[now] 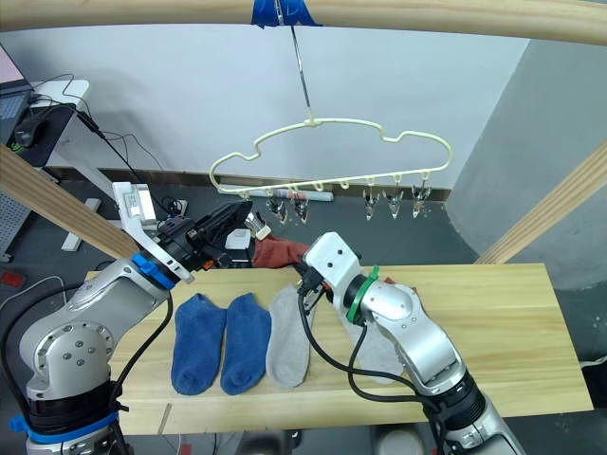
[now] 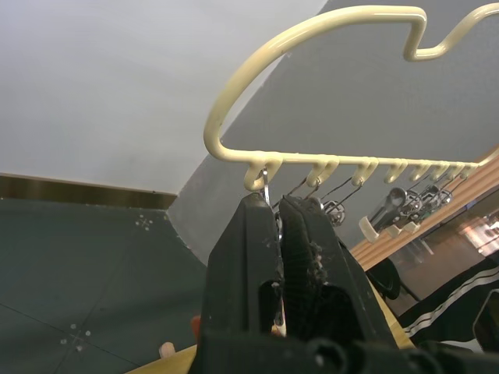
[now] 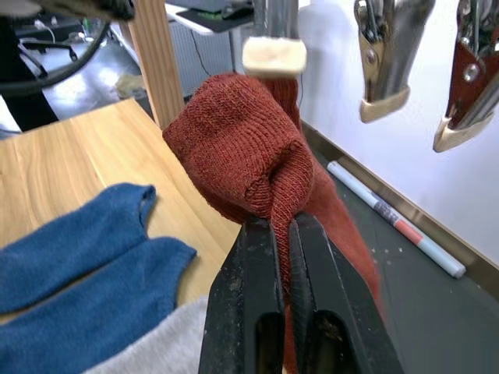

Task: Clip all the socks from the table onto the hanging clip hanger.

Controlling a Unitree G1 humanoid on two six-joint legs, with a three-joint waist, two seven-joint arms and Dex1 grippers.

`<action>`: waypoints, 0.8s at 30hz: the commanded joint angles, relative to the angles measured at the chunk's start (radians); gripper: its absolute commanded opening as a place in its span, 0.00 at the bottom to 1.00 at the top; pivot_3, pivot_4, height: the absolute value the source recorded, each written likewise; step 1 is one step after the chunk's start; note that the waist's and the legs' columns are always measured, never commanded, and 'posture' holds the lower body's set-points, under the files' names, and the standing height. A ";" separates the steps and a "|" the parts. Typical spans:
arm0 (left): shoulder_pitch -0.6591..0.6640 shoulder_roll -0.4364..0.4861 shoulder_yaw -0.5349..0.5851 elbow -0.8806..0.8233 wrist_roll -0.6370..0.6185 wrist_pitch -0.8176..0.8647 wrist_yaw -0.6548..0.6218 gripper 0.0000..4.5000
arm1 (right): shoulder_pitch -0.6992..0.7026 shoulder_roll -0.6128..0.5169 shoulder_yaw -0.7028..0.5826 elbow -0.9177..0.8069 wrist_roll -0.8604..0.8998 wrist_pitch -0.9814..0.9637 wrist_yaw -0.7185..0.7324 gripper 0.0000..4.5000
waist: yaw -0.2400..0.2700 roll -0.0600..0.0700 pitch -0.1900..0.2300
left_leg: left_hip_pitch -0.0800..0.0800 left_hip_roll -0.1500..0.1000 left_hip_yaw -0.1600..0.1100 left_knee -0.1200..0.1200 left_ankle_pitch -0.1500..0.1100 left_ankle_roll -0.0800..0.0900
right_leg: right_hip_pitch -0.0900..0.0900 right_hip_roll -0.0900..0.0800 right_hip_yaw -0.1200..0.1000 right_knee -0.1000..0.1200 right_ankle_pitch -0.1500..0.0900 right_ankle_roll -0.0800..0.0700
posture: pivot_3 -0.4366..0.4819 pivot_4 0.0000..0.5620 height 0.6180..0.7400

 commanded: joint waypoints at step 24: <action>0.013 0.002 0.007 -0.033 0.004 -0.026 0.001 0.00 | 0.113 0.069 0.008 -0.152 -0.019 -0.035 -0.091 0.00 | 0.000 0.000 0.000 | 0.000 0.000 0.000 -0.001 0.000 0.000 | -0.001 0.000 0.001 0.000 0.000 0.000 | 0.27 0.58 1.00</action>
